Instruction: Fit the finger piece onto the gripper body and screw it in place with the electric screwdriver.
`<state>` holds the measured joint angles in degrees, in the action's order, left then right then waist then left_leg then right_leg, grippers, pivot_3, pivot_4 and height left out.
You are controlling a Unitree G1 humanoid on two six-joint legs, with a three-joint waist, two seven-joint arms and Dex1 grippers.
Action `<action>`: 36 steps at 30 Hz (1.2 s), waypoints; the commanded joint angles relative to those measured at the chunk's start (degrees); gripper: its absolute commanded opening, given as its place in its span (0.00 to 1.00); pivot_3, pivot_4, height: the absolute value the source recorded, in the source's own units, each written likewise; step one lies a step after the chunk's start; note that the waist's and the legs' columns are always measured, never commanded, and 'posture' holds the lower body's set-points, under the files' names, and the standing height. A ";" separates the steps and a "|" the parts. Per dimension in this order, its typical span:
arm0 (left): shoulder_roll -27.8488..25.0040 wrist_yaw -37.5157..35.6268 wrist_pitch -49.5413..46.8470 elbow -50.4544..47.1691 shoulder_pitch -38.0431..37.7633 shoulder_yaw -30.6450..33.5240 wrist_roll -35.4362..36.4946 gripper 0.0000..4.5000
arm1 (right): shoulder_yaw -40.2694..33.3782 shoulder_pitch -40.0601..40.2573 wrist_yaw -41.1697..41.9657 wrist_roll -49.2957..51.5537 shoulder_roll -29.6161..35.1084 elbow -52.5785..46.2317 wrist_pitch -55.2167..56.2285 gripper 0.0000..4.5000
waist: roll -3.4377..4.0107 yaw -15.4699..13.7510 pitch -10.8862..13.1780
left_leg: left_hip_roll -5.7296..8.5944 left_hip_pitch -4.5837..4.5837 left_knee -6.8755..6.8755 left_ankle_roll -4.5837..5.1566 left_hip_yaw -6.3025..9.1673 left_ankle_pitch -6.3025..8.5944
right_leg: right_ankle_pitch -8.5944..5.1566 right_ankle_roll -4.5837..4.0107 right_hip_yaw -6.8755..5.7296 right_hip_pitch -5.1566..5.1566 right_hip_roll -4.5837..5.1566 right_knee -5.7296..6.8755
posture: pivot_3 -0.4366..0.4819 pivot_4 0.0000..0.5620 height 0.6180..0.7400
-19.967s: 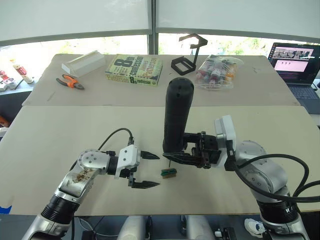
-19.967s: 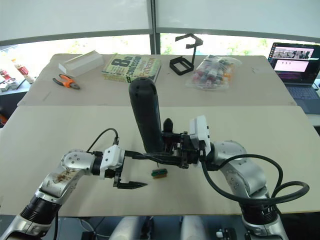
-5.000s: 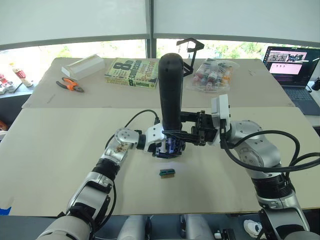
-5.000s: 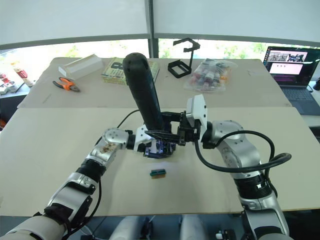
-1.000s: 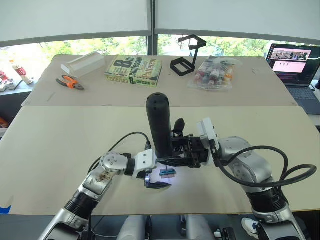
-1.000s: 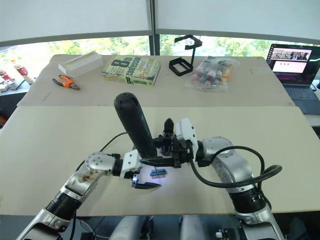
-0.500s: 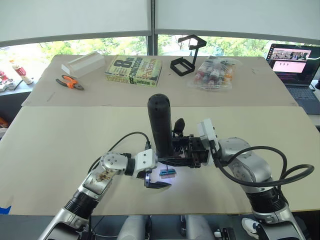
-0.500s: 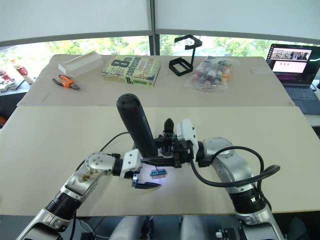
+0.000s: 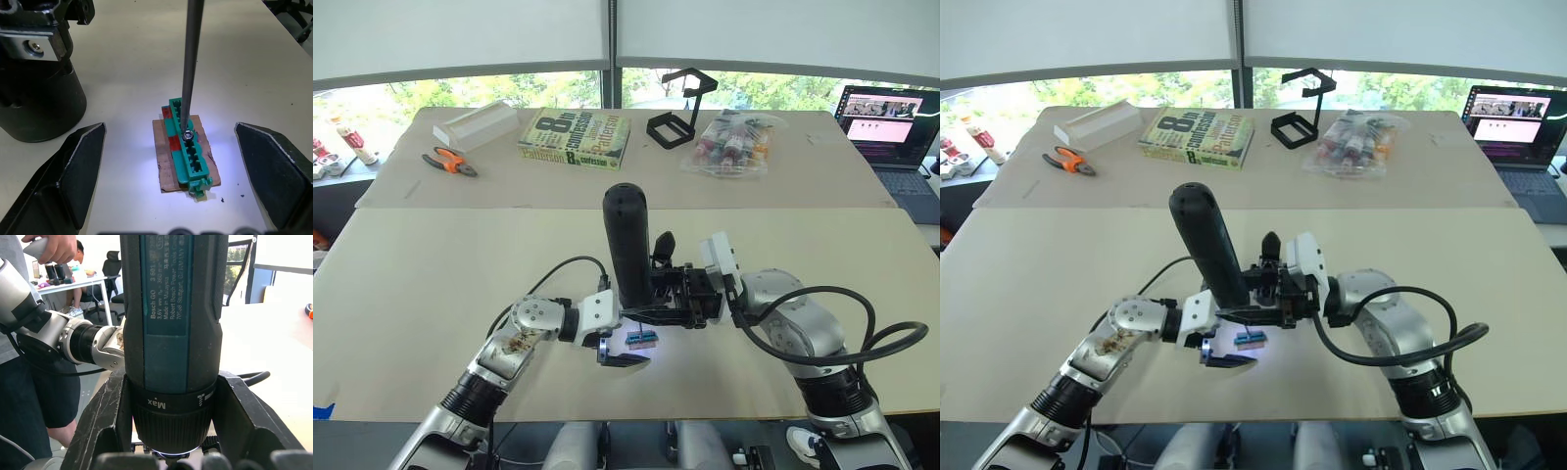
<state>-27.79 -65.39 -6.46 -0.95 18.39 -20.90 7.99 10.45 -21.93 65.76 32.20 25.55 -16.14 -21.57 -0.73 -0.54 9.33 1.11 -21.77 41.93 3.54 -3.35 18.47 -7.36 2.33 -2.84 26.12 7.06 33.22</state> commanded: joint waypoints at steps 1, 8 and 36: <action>0.26 0.32 0.30 -0.26 0.81 0.39 0.19 1.00 | -0.74 -0.61 -0.14 1.41 -0.07 -3.08 0.50 0.42 | 0.00 0.00 0.00 | 0.00 0.00 0.00 0.00 0.00 0.00 | 0.00 0.00 0.00 0.00 0.00 0.00 | 0.48 0.27 1.00; 0.32 0.46 0.42 -0.14 0.84 0.39 0.20 1.00 | -0.42 -0.72 -0.35 1.42 -0.17 -3.38 0.20 0.42 | 0.00 -0.01 0.00 | 0.00 0.00 0.00 0.00 0.00 0.00 | 0.00 0.00 0.00 0.00 0.00 0.00 | 0.48 0.27 1.00; 0.59 0.78 0.19 -0.13 1.21 0.43 0.38 1.00 | -0.25 -0.59 -0.76 0.86 -0.07 -3.18 1.18 0.42 | 0.00 -0.01 0.00 | 0.00 0.00 0.00 0.00 0.00 0.00 | 0.00 0.00 0.00 0.00 0.00 0.00 | 0.48 0.27 1.00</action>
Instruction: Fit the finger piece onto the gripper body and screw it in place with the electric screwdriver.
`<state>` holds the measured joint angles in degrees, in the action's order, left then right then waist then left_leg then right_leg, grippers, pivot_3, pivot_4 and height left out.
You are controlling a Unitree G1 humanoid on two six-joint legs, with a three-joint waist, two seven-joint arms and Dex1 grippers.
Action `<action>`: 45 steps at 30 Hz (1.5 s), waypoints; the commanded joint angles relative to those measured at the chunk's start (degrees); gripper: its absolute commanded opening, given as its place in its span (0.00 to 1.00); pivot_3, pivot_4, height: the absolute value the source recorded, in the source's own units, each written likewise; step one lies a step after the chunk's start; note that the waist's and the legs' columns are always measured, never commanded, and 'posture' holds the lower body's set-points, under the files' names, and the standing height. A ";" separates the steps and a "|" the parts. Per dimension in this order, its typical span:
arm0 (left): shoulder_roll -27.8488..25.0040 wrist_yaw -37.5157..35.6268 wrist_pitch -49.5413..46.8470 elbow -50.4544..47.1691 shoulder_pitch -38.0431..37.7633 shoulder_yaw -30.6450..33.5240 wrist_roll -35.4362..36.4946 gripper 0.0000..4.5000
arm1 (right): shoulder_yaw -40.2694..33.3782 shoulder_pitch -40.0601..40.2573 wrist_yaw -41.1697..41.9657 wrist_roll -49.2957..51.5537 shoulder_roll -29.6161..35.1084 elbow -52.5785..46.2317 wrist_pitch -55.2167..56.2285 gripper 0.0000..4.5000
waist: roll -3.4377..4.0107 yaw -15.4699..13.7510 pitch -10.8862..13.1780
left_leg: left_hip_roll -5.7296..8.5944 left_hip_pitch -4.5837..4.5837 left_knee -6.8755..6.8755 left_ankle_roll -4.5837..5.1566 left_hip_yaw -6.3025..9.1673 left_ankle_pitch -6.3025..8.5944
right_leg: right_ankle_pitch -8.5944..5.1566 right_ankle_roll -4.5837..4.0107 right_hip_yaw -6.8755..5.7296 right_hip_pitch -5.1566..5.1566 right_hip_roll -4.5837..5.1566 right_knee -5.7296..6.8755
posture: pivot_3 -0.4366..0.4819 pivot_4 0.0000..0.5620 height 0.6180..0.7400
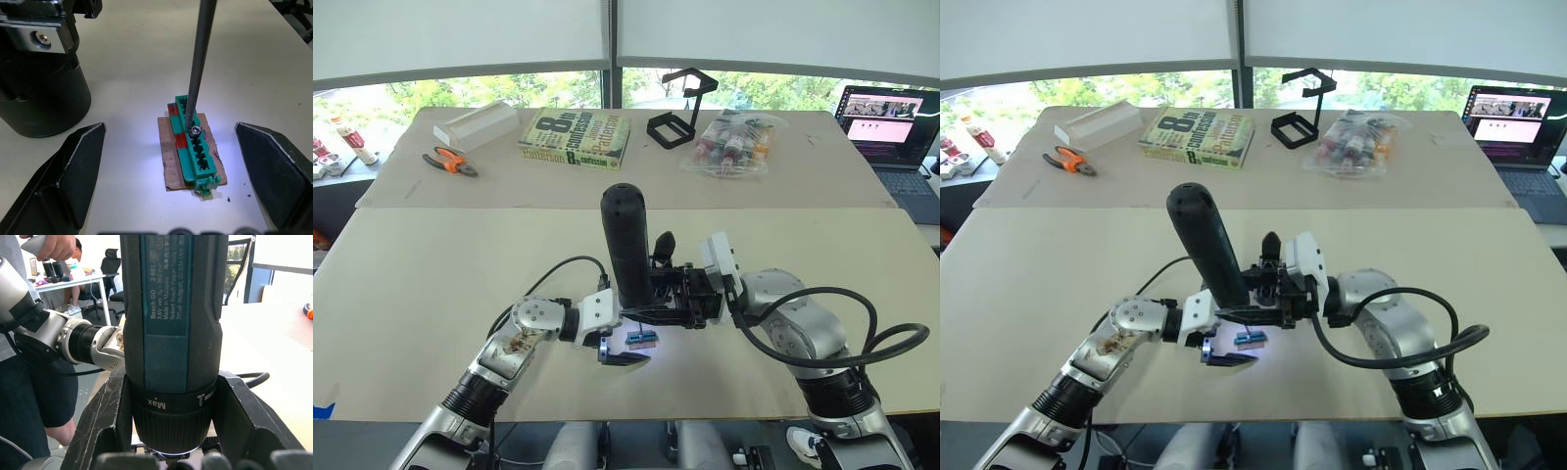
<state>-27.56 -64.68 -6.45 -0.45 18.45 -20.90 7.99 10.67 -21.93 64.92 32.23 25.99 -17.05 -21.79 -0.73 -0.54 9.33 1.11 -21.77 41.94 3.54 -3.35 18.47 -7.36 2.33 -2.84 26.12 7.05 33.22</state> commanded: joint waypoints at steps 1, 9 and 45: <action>0.41 0.09 0.17 -0.62 1.22 0.43 0.40 1.00 | -0.39 -0.55 0.14 0.59 -0.59 -1.96 1.68 0.42 | 0.00 -0.01 0.00 | 0.00 0.00 0.00 0.00 0.00 0.00 | 0.00 0.00 0.00 0.00 0.00 0.00 | 0.48 0.27 1.00; 0.31 0.17 0.00 -0.69 1.16 0.50 0.47 1.00 | 0.07 0.07 0.94 -0.55 -0.58 -1.74 3.37 0.42 | 0.00 0.01 0.00 | 0.01 0.00 0.00 0.00 0.00 0.00 | 0.00 0.00 0.00 0.00 0.00 0.00 | 0.48 0.27 1.00; 0.26 -0.18 -0.55 -0.71 1.24 0.50 0.66 1.00 | 0.90 -2.03 2.21 -3.85 -1.39 1.03 7.84 0.42 | 0.00 0.02 0.00 | 0.01 0.00 0.00 -0.01 0.00 -0.01 | 0.00 0.00 0.00 0.00 -0.01 0.00 | 0.48 0.27 1.00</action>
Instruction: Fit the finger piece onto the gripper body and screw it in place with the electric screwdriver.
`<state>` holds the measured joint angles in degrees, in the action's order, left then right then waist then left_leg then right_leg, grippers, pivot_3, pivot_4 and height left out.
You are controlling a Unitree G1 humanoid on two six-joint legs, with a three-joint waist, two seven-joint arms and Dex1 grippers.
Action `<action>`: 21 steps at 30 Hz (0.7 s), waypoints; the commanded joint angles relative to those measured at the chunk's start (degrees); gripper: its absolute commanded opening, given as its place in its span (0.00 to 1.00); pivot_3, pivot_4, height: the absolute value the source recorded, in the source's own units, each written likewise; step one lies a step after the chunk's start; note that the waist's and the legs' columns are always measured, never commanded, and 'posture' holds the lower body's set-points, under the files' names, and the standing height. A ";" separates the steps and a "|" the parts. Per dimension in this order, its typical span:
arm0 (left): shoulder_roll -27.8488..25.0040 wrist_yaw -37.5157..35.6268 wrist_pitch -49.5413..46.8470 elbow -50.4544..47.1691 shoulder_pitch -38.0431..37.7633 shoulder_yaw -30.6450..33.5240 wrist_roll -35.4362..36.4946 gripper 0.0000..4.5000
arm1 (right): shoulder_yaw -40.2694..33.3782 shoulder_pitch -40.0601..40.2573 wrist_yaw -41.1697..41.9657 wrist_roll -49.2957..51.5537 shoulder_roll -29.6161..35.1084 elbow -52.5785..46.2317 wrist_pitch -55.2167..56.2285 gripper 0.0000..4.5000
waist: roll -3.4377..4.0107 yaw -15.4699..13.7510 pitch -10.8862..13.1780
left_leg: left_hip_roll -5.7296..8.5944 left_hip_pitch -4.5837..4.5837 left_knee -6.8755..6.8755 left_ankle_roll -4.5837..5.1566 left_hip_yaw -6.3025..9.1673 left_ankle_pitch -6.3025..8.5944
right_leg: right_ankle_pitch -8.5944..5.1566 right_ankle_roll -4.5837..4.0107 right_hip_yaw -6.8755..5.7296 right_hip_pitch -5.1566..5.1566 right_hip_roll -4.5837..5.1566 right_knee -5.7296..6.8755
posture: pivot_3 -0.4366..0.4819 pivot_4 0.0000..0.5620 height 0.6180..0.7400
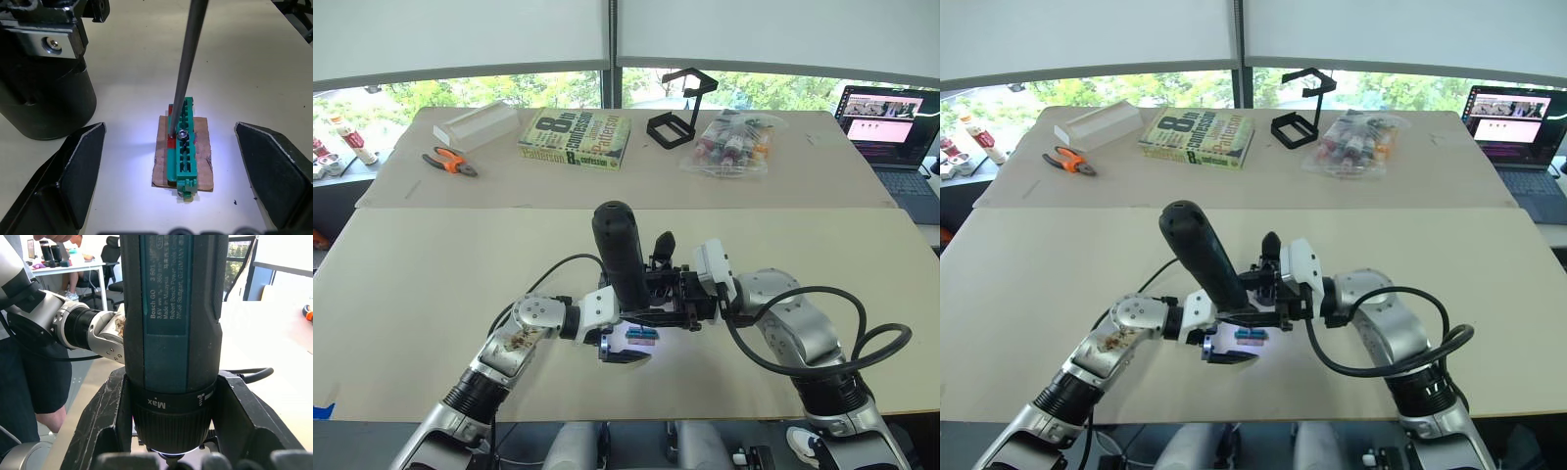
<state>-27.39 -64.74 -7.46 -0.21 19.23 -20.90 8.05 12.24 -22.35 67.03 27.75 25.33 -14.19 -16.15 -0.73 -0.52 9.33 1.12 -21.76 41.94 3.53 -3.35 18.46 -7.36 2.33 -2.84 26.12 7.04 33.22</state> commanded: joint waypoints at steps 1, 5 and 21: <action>0.06 -0.15 0.44 -0.96 0.46 0.50 0.59 1.00 | -0.68 -1.70 0.03 0.69 -0.77 -1.99 2.13 0.42 | 0.00 0.00 0.00 | 0.00 0.00 0.00 0.00 0.00 0.00 | 0.00 0.00 0.00 0.00 0.00 0.00 | 0.48 0.27 1.00; 0.10 -0.21 0.49 -0.94 0.49 0.42 0.56 1.00 | -0.62 -1.66 0.09 0.59 -0.74 -2.09 2.44 0.42 | 0.00 0.00 0.00 | 0.00 0.00 0.00 0.00 0.00 0.00 | 0.00 0.00 0.00 0.00 0.00 0.00 | 0.48 0.27 1.00; -0.01 -0.74 1.30 -0.74 0.22 0.27 0.47 1.00 | -3.97 -3.27 -3.21 8.43 -0.03 -7.47 -6.27 0.42 | 0.00 -0.01 0.00 | -0.02 -0.01 0.00 -0.01 0.00 0.00 | 0.00 0.00 0.00 0.01 0.00 0.00 | 0.48 0.27 1.00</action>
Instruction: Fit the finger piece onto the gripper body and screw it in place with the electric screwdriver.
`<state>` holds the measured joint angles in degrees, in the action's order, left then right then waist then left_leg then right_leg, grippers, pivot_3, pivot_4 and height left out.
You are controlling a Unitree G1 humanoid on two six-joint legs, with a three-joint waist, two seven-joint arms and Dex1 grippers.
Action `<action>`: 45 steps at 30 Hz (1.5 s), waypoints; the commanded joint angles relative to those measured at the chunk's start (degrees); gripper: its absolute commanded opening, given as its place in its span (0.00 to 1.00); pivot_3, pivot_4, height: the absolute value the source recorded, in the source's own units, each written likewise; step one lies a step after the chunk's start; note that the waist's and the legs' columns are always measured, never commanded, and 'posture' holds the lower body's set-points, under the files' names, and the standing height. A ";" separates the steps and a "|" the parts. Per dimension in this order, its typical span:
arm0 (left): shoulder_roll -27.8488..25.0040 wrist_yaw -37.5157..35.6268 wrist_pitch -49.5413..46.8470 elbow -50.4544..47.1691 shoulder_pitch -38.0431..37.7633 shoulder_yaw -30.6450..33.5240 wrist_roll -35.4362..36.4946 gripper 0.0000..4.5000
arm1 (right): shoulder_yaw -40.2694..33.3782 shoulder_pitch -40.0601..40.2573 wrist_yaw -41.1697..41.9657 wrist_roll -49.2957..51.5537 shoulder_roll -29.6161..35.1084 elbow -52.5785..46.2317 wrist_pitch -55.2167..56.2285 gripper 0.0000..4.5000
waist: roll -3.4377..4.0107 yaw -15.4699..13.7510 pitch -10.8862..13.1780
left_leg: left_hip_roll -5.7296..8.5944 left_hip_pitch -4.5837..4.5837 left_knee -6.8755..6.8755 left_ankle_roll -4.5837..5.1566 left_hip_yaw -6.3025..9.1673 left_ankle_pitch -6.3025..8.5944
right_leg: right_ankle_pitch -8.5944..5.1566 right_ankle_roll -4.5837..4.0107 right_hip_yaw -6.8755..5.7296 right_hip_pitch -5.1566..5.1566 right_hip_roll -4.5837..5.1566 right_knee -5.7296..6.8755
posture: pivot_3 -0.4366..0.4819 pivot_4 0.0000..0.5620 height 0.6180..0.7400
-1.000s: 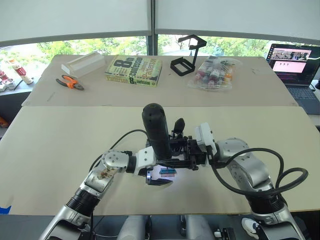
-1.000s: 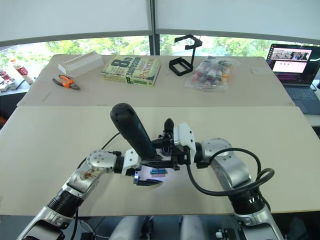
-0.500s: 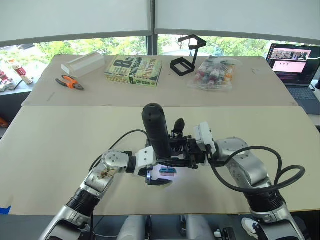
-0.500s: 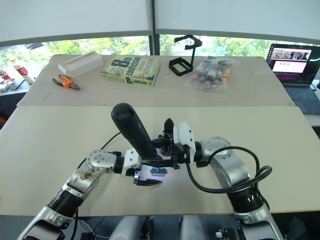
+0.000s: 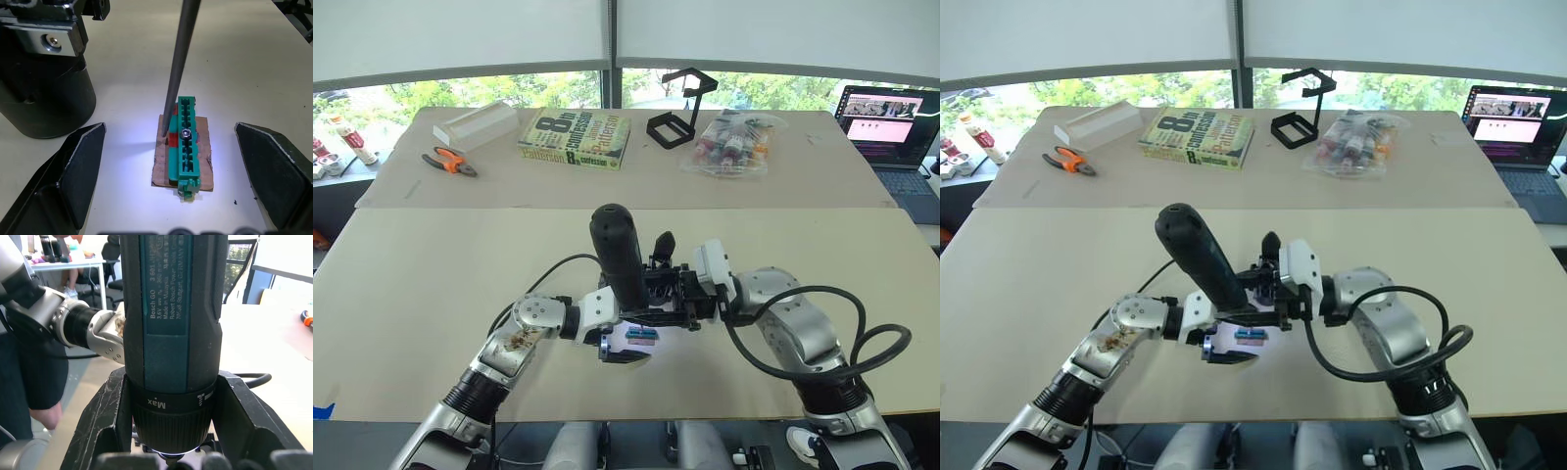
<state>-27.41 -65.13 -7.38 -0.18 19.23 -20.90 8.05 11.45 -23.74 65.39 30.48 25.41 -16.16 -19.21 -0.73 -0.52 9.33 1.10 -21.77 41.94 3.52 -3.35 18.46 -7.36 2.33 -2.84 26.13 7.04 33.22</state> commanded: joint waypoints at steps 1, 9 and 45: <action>0.07 -0.36 1.26 -0.73 0.24 0.26 0.46 1.00 | -3.35 -1.93 -1.96 6.32 -0.01 -6.25 -4.03 0.42 | 0.00 -0.02 0.00 | -0.01 0.00 0.00 0.00 0.00 0.00 | 0.00 0.00 0.00 0.00 0.00 0.00 | 0.48 0.27 1.00; 0.38 -0.33 1.54 -0.46 0.39 0.35 0.48 1.00 | -4.44 -1.26 -3.24 8.70 1.42 -8.55 -6.86 0.42 | 0.00 -0.04 0.00 | 0.01 -0.01 0.01 0.02 0.00 0.01 | 0.00 0.00 0.00 -0.01 0.01 -0.01 | 0.48 0.27 1.00; 0.27 -0.31 1.33 -0.81 0.40 0.32 0.56 1.00 | -2.31 0.58 -2.29 2.76 -0.03 -3.22 -2.50 0.42 | 0.00 -0.01 0.00 | 0.01 -0.01 0.01 0.02 -0.01 0.01 | 0.00 0.00 0.01 -0.01 0.00 -0.01 | 0.48 0.27 1.00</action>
<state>-27.27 -65.30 -6.41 0.00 19.23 -20.90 8.05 10.18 -23.00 62.81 32.69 25.79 -18.10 -23.74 -0.73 -0.53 9.33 1.11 -21.78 41.94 3.54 -3.35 18.47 -7.36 2.33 -2.84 26.12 7.04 33.21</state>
